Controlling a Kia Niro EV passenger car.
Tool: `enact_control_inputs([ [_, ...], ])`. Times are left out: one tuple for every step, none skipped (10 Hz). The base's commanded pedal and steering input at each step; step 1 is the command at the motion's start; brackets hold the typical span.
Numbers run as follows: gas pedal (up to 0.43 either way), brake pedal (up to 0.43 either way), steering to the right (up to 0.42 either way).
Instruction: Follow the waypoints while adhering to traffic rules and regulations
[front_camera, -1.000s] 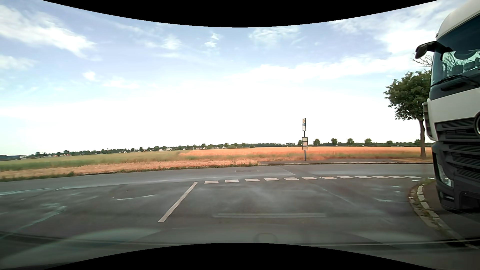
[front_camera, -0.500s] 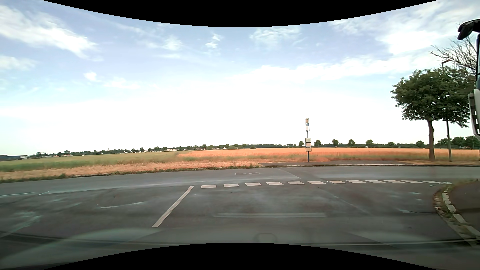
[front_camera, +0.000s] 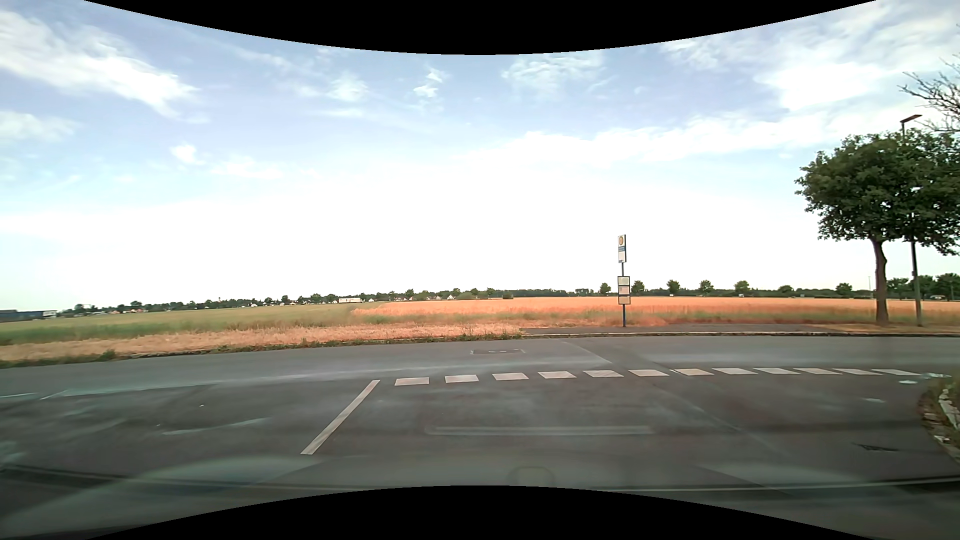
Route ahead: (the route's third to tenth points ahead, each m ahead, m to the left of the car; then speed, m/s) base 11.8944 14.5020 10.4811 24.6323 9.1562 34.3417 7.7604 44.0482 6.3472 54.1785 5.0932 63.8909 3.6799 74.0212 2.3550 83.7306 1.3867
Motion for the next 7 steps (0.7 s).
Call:
enact_control_inputs([
  [0.000, 0.018, -0.024],
  [0.000, 0.024, -0.024],
  [0.000, 0.024, -0.025],
  [0.000, 0.030, -0.024],
  [0.000, 0.049, -0.024],
  [0.000, 0.073, -0.024],
  [0.000, 0.085, -0.024],
])
